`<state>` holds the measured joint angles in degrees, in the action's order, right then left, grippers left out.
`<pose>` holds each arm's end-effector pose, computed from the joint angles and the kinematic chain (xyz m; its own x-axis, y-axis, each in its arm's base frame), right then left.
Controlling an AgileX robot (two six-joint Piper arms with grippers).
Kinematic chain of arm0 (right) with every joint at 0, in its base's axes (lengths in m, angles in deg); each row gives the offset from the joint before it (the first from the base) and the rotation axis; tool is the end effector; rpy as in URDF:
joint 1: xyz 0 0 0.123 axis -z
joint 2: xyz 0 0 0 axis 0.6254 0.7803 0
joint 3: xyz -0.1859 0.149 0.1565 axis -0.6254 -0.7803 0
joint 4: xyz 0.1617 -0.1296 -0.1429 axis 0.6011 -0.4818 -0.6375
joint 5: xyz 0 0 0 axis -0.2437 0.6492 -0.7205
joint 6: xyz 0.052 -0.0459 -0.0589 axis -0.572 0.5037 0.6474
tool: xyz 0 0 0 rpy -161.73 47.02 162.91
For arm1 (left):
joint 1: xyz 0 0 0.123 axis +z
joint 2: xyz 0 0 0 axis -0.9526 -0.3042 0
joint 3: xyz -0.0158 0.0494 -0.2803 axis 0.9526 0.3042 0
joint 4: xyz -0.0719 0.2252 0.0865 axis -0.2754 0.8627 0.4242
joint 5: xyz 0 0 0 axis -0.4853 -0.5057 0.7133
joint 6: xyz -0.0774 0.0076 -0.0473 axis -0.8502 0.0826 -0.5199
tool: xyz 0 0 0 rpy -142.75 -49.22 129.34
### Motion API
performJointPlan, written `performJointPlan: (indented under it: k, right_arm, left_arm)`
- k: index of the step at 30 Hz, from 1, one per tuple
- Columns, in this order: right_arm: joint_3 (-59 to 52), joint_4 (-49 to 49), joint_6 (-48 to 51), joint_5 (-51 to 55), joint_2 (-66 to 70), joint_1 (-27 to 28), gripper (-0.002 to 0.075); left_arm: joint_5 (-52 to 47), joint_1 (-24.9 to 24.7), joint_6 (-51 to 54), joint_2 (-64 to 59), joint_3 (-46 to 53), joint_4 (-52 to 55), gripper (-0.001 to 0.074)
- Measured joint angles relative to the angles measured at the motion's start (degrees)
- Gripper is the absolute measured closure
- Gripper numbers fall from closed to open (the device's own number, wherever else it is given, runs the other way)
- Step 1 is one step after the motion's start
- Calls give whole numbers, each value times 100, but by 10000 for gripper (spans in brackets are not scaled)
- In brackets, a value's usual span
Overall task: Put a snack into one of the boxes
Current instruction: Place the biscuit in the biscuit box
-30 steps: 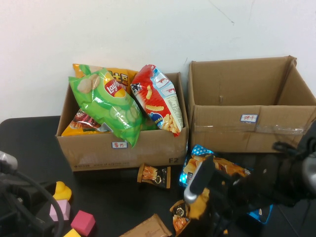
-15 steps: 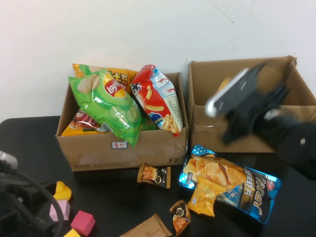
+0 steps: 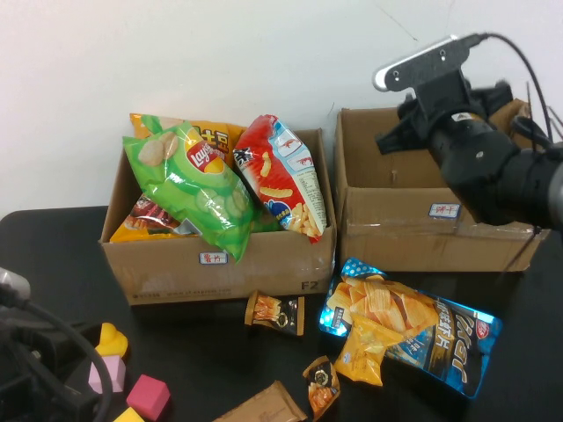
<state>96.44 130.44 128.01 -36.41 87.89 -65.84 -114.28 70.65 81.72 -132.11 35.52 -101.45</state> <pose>0.4218 0.1657 0.2386 -0.1990 -0.3873 -0.9002 -0.0281 0.9205 -0.3898 0.1464 -0.0380 0.2699 -0.4936 0.1281 -0.8602 0.4019 0.9108 -0.0950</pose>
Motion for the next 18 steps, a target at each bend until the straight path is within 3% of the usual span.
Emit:
performJointPlan:
  k: [5,11,14,18]
  right_arm:
    - [106,1323,598,303,183,73,422]
    - [118,3248,2755,315,-292,73,427]
    - [118,3803,4027,289,-818,61,470]
    - [107,3988,4737,-211,-1608,-172,577]
  left_arm:
    - [0,0,9,0,0,0,736]
    - [0,0,9,0,0,0,736]
    - [0,0,9,0,0,-30,736]
    - [0,0,9,0,0,-44,736]
